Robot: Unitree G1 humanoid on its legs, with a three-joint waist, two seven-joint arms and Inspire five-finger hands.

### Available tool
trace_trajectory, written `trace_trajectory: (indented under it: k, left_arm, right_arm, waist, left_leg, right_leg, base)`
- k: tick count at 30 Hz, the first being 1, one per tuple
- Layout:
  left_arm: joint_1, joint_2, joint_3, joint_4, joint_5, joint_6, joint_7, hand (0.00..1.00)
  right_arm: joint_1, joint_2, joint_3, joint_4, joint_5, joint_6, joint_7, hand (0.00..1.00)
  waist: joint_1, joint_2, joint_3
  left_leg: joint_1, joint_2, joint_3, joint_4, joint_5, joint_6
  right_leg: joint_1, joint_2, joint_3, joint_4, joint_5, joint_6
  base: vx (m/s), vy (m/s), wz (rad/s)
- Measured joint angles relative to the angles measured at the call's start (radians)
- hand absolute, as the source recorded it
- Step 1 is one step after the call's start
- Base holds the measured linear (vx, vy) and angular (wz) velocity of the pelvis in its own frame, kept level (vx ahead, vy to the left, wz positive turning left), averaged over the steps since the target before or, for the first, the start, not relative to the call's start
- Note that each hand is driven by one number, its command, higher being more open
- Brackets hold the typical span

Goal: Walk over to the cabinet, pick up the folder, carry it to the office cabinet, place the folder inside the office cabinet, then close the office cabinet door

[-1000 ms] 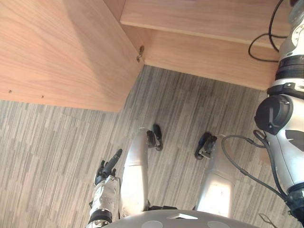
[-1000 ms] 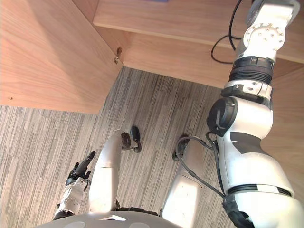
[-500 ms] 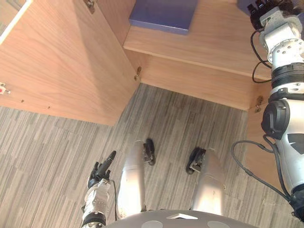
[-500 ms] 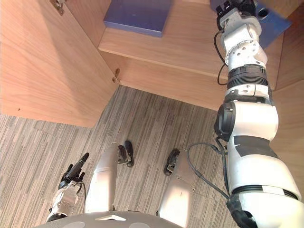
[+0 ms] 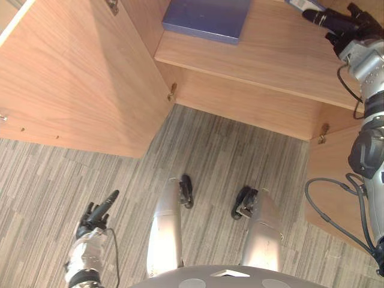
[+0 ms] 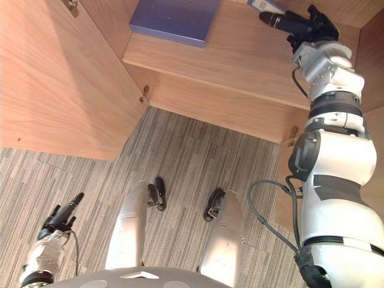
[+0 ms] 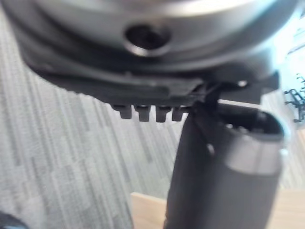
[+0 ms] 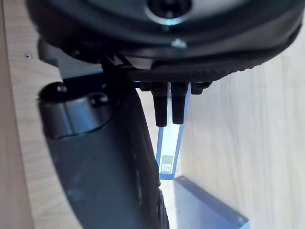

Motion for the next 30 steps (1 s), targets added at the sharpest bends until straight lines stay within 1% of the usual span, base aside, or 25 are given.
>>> trace_trajectory:
  k: [1, 3, 4, 5, 7, 9, 10, 14, 18, 19, 24, 25, 28, 30]
  left_arm:
    - [0.000, 0.050, 0.027, 0.000, 0.022, 0.001, -0.018, 1.00]
    - [-0.006, 0.085, 0.065, -0.001, 0.044, 0.001, -0.036, 1.00]
    - [-0.008, 0.098, 0.095, -0.002, 0.062, 0.000, -0.046, 1.00]
    - [-0.009, 0.100, 0.112, -0.003, 0.062, 0.000, -0.052, 1.00]
    - [-0.011, 0.100, 0.122, 0.000, 0.069, 0.006, -0.064, 1.00]
    - [-0.020, 0.097, 0.122, 0.002, 0.098, 0.036, -0.081, 1.00]
    - [-0.020, 0.095, 0.122, 0.002, 0.098, 0.038, -0.083, 1.00]
    - [-0.020, 0.073, 0.122, 0.002, 0.098, 0.039, -0.083, 1.00]
    - [-0.016, 0.034, 0.114, 0.005, 0.097, 0.039, -0.081, 1.00]
    - [-0.016, 0.024, 0.099, 0.009, 0.097, 0.039, -0.079, 1.00]
    - [-0.012, -0.023, 0.038, 0.012, 0.095, 0.037, -0.067, 1.00]
    - [-0.010, -0.046, 0.018, 0.012, 0.092, 0.034, -0.053, 1.00]
    - [-0.008, -0.090, -0.027, 0.014, 0.088, 0.029, -0.029, 1.00]
    - [-0.009, -0.130, -0.052, 0.023, 0.085, 0.027, -0.012, 1.00]
  right_arm:
    - [0.033, 0.000, -0.023, -0.001, -0.085, 0.004, 0.038, 1.00]
    - [0.074, 0.000, -0.043, -0.004, -0.156, 0.005, 0.071, 1.00]
    - [0.115, 0.000, -0.044, -0.010, -0.208, 0.005, 0.093, 1.00]
    - [0.141, 0.000, -0.045, -0.010, -0.243, 0.005, 0.104, 1.00]
    - [0.187, 0.000, -0.046, -0.011, -0.300, 0.006, 0.125, 1.00]
    - [0.234, 0.000, -0.046, -0.012, -0.354, 0.006, 0.151, 1.00]
    - [0.242, 0.000, -0.046, -0.013, -0.357, 0.004, 0.156, 1.00]
    - [0.265, 0.000, -0.046, -0.099, -0.394, 0.000, 0.157, 1.00]
    - [0.275, 0.000, -0.026, -0.110, -0.413, -0.008, 0.154, 1.00]
    - [0.275, 0.000, -0.010, -0.110, -0.440, -0.011, 0.155, 1.00]
    - [0.274, 0.001, 0.031, -0.121, -0.495, -0.018, 0.154, 1.00]
    - [0.270, 0.001, 0.055, -0.129, -0.511, -0.024, 0.141, 1.00]
    - [0.266, 0.001, 0.073, -0.138, -0.511, -0.038, 0.105, 1.00]
    - [0.268, 0.004, 0.111, -0.150, -0.511, -0.047, 0.068, 1.00]
  waist:
    - [0.000, -0.003, -0.002]
    - [0.000, -0.003, -0.002]
    - [0.003, -0.001, -0.013]
    - [0.005, 0.001, -0.022]
    - [0.006, 0.001, -0.023]
    - [0.013, 0.001, -0.023]
    - [0.013, 0.001, -0.023]
    - [0.017, 0.001, -0.023]
    - [0.023, 0.002, -0.023]
    - [0.024, 0.002, -0.023]
    - [0.031, 0.003, -0.024]
    - [0.032, 0.004, -0.025]
    - [0.034, 0.006, -0.026]
    - [0.030, 0.007, -0.027]
  left_leg:
    - [-0.004, 0.002, 0.000, 0.001, -0.001, 0.000]
    - [-0.008, 0.003, -0.001, 0.003, -0.002, 0.000]
    - [-0.020, 0.006, -0.003, 0.014, -0.008, -0.002]
    - [-0.031, 0.010, -0.003, 0.023, -0.012, -0.002]
    - [-0.038, 0.013, 0.001, 0.037, -0.018, 0.002]
    - [-0.041, 0.017, 0.006, 0.051, -0.026, 0.004]
    - [-0.042, 0.017, 0.006, 0.053, -0.026, 0.004]
    - [-0.055, 0.018, 0.008, 0.061, -0.025, 0.004]
    - [-0.055, 0.014, 0.008, 0.059, -0.023, 0.005]
    - [-0.055, 0.012, 0.009, 0.058, -0.023, 0.006]
    - [-0.049, 0.008, 0.013, 0.046, -0.019, 0.010]
    - [-0.047, 0.008, 0.015, 0.044, -0.019, 0.010]
    - [-0.039, 0.008, 0.022, 0.039, -0.019, 0.010]
    - [-0.019, 0.011, 0.026, 0.027, -0.019, 0.010]
  right_leg:
    - [-0.005, 0.001, 0.000, 0.000, 0.000, 0.001]
    - [-0.007, 0.002, -0.001, 0.000, -0.001, 0.002]
    - [-0.016, 0.004, 0.000, 0.003, -0.001, 0.002]
    - [-0.026, 0.006, 0.000, 0.006, -0.001, 0.002]
    - [-0.034, 0.005, 0.004, 0.015, -0.001, 0.002]
    - [-0.041, 0.003, 0.007, 0.025, -0.002, 0.002]
    - [-0.042, 0.002, 0.008, 0.027, -0.002, 0.003]
    - [-0.060, -0.002, 0.012, 0.040, -0.006, 0.008]
    - [-0.060, -0.008, 0.008, 0.042, -0.006, 0.008]
    - [-0.059, -0.010, 0.008, 0.042, -0.004, 0.004]
    - [-0.056, -0.015, 0.007, 0.038, -0.004, 0.004]
    - [-0.056, -0.015, 0.008, 0.037, -0.003, 0.004]
    - [-0.055, -0.015, 0.015, 0.034, -0.003, 0.005]
    - [-0.038, -0.010, 0.016, 0.020, -0.001, 0.007]
  base:
    - [0.00, 0.000, 0.00]
    - [0.01, 0.004, -0.02]
    - [0.03, 0.024, -0.07]
    - [0.03, 0.037, -0.09]
    - [0.03, 0.035, -0.09]
    - [0.00, 0.021, -0.09]
    - [-0.02, 0.006, -0.04]
    - [-0.03, -0.010, -0.01]
    - [0.00, 0.002, 0.01]
    - [0.02, 0.011, 0.05]
    - [0.01, 0.004, 0.02]
    - [0.00, 0.000, 0.00]
    - [0.01, 0.008, -0.03]
    - [0.02, 0.010, -0.07]
